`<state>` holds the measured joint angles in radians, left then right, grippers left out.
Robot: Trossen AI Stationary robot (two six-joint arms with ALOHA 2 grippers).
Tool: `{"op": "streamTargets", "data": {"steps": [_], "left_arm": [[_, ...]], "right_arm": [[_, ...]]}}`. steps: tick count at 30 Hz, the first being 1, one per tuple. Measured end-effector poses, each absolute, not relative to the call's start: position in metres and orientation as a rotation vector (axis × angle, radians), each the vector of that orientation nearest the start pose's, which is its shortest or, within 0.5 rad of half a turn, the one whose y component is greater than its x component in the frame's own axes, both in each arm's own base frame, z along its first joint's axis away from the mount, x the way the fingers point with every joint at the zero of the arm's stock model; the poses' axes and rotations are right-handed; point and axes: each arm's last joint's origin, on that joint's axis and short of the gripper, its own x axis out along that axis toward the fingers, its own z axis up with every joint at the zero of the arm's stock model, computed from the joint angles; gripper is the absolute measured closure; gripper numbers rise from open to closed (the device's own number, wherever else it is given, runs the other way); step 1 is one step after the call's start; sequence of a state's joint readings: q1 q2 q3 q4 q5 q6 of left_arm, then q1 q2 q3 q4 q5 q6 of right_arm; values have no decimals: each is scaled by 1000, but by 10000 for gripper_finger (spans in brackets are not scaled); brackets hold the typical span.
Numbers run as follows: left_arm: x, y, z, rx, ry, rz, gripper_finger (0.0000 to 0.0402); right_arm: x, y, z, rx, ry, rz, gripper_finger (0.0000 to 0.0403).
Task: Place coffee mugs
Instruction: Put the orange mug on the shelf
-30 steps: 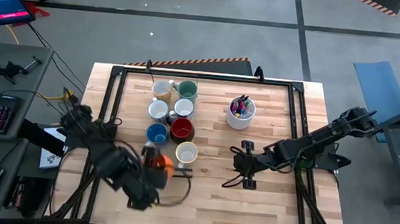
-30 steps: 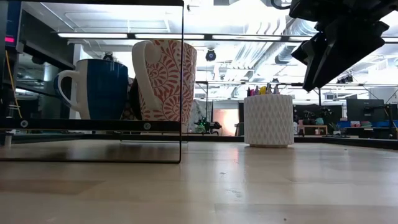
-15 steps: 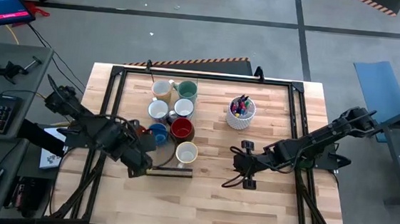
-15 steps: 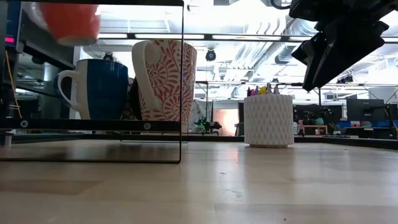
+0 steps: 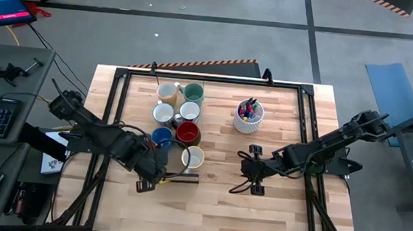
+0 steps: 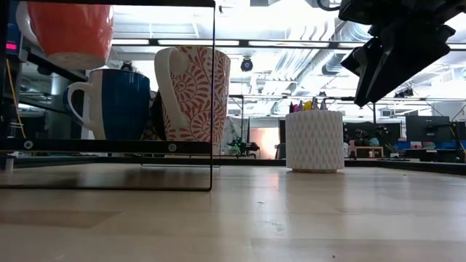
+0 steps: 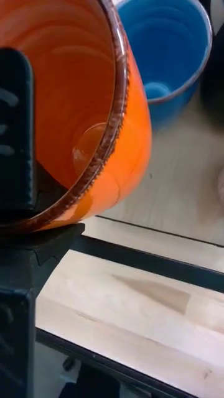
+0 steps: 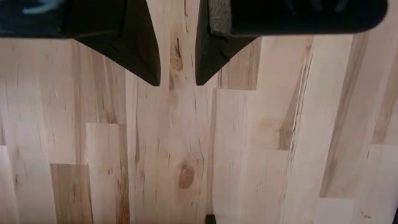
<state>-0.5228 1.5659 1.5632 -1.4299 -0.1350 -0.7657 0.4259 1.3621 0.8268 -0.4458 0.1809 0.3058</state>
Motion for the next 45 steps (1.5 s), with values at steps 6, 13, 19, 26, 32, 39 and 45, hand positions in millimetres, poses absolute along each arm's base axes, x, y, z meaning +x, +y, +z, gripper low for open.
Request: {"op": "streamTargets", "data": {"steps": [6,13,19,26,32,39,45], "left_arm": [[250,-140,328,-199,1334,189,398],[267,-142,312,-167,1403,159,398],[276,-136,309,-165,1390,128,398],[278,-127,310,-162,1394,141,398],[279,-124,309,-146,1399,135,398],[273,-121,316,-145,1381,135,398],[272,-116,319,-131,1344,201,398]], "right_arm": [[239,103,208,-12,957,80,323],[239,103,209,-12,957,80,323],[239,103,209,-11,957,80,323],[239,103,209,-11,957,80,323],[239,103,208,-23,956,86,323],[239,103,208,-29,956,89,323],[239,103,208,-28,956,89,323]]}}
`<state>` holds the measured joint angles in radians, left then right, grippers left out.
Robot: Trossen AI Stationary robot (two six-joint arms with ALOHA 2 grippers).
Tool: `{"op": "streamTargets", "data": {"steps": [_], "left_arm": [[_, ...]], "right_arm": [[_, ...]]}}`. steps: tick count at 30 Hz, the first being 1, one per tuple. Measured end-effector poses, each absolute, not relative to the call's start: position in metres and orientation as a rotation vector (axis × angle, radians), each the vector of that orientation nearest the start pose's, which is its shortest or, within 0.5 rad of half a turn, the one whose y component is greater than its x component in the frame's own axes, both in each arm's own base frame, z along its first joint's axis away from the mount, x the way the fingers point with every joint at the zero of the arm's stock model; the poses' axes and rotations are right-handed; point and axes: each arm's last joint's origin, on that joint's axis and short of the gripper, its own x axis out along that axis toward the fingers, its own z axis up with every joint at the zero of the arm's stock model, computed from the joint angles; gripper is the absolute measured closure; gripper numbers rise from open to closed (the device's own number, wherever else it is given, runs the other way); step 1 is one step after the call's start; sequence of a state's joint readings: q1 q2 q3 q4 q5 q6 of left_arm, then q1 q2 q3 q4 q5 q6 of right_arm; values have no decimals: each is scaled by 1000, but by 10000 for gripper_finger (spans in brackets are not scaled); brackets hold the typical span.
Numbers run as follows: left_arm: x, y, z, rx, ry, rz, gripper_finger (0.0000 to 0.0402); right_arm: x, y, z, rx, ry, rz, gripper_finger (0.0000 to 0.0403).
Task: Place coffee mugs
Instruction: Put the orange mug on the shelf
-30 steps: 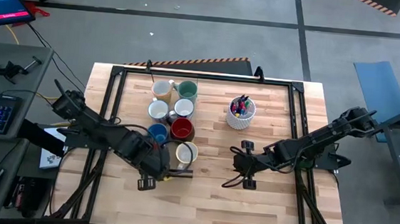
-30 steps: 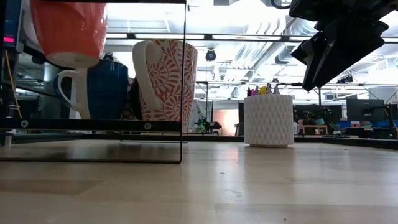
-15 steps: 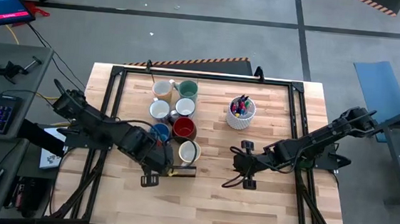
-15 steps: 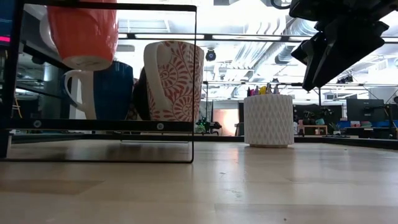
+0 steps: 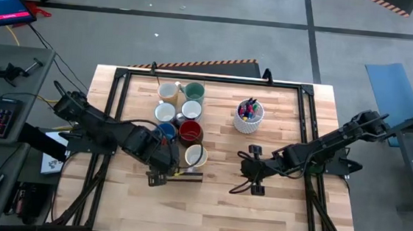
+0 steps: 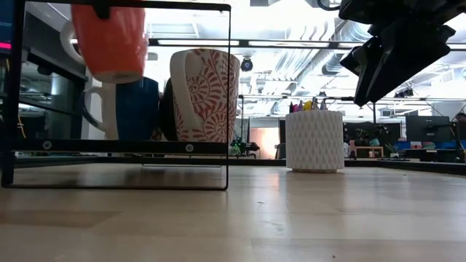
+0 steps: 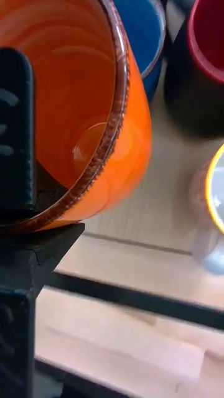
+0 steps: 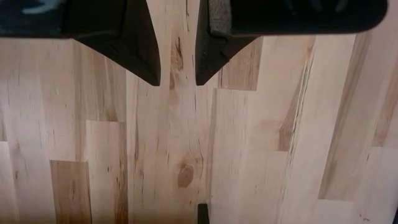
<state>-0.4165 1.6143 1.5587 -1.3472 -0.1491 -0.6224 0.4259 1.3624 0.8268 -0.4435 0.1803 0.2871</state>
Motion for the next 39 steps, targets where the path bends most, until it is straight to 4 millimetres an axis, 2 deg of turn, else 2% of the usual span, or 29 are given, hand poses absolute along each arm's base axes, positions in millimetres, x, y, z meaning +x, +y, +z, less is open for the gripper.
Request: {"op": "streamTargets", "data": {"steps": [11,26,39], "left_arm": [[274,-115,319,-190,1350,180,398],[289,-112,312,-186,1334,146,398],[307,-117,286,-134,1406,109,398]], "right_arm": [[239,103,208,-40,955,95,323],[240,103,209,-44,951,98,323],[240,104,209,-43,947,101,323]]}}
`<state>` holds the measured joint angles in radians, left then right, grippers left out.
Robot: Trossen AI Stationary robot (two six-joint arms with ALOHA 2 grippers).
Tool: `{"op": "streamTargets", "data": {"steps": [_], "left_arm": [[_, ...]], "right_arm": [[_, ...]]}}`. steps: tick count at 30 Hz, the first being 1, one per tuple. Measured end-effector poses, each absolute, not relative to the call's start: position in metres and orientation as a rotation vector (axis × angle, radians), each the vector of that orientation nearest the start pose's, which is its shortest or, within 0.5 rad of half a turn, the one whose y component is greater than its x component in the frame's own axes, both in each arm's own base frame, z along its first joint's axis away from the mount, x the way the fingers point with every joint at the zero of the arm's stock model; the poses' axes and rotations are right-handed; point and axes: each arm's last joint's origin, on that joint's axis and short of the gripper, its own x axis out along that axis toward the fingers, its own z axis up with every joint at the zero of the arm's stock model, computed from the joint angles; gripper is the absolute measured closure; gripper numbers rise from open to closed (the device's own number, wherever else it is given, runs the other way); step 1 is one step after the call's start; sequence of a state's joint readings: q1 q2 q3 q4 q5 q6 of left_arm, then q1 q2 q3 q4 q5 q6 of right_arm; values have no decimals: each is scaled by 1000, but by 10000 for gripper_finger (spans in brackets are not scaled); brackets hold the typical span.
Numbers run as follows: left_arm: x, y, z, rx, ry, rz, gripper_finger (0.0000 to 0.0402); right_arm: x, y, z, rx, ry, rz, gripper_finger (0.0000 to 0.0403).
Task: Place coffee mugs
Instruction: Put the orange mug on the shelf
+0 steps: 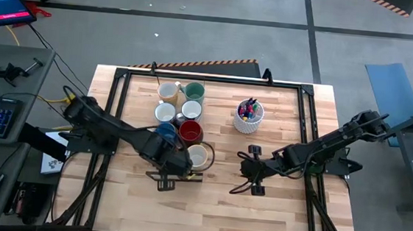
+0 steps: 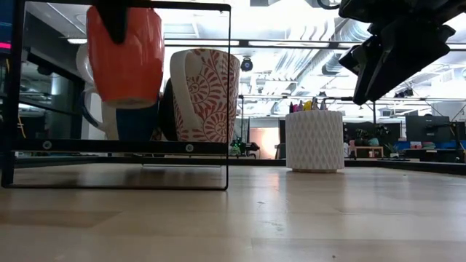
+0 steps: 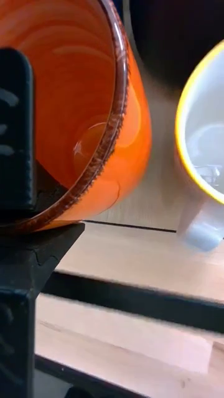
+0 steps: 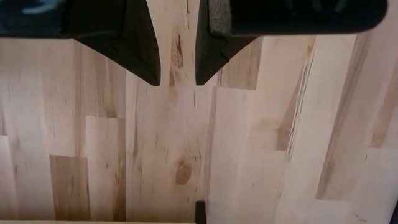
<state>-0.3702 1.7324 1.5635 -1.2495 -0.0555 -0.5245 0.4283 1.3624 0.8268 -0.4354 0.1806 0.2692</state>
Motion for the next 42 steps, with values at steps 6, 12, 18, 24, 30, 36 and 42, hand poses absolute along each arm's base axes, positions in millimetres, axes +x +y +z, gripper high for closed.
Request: {"op": "streamTargets", "data": {"steps": [6,12,18,24,30,36,42], "left_arm": [[311,-117,279,-129,1435,108,398],[311,-118,279,-139,1439,102,398],[311,-118,279,-148,1446,92,398],[310,-117,276,-152,1447,122,398],[308,-113,266,-168,1478,159,398],[311,-113,266,-171,1458,126,398],[317,-115,257,-158,1478,120,398]], "right_arm": [[237,111,209,-56,942,128,323],[232,120,209,-75,940,163,323],[231,122,209,-81,936,165,323],[231,122,209,-80,936,165,323],[231,122,210,-79,933,165,323],[232,122,210,-78,930,166,323],[232,123,210,-78,929,166,323]]}}
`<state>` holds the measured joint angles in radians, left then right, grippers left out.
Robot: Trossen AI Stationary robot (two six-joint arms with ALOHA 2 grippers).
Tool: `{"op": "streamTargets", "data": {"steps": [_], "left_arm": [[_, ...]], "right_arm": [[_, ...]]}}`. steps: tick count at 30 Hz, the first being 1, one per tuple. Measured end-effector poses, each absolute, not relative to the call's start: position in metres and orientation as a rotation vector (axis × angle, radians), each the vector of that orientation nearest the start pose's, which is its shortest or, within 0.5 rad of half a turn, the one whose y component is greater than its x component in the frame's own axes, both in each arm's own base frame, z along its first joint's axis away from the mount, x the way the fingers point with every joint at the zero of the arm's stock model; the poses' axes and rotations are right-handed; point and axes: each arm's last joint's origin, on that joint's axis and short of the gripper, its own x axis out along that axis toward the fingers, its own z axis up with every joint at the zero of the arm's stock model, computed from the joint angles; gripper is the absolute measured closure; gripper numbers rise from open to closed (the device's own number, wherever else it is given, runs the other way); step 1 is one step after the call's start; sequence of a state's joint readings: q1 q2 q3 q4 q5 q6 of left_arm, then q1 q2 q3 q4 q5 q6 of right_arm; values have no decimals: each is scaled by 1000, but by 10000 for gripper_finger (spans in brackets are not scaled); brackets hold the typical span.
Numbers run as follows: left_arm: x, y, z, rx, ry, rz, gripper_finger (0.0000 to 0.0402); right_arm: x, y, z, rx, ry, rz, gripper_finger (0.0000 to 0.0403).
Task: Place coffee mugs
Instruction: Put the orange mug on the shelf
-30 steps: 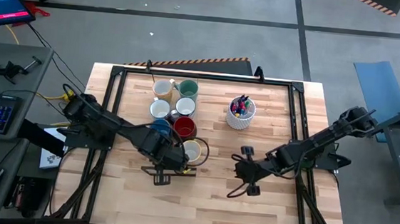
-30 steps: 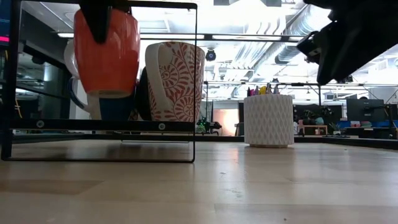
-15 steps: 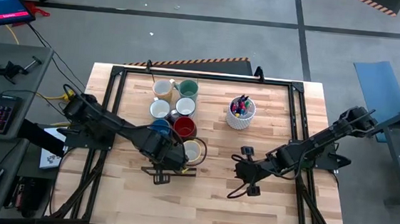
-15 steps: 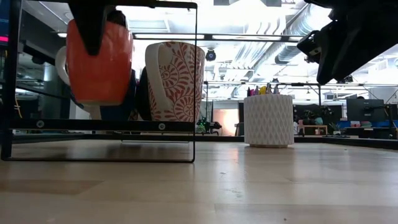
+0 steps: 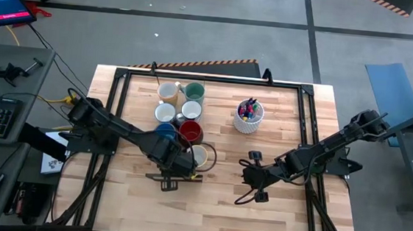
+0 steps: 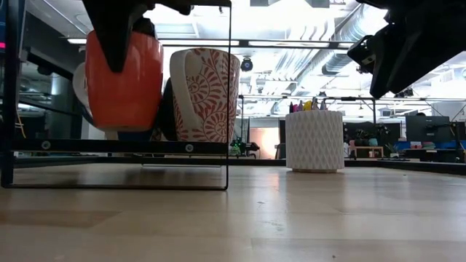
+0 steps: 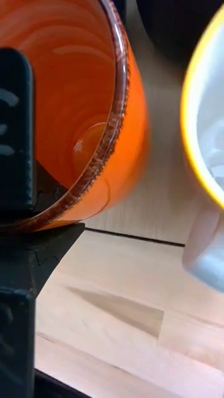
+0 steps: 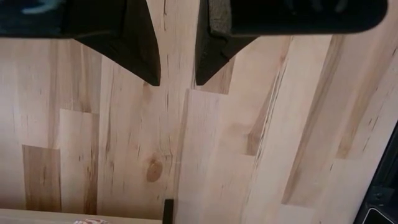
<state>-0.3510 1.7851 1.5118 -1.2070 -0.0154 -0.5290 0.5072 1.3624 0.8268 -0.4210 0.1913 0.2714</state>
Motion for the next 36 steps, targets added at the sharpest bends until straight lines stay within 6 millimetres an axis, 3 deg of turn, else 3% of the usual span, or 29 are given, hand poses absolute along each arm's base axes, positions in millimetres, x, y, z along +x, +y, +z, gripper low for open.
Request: {"op": "streamTargets", "data": {"steps": [8,16,36], "left_arm": [[318,-115,256,-171,1483,102,398],[318,-115,256,-178,1483,116,365],[318,-115,256,-153,1476,103,343]], "right_arm": [[232,123,210,-77,928,166,323],[232,123,210,-76,929,167,323],[232,123,210,-75,930,170,323]]}}
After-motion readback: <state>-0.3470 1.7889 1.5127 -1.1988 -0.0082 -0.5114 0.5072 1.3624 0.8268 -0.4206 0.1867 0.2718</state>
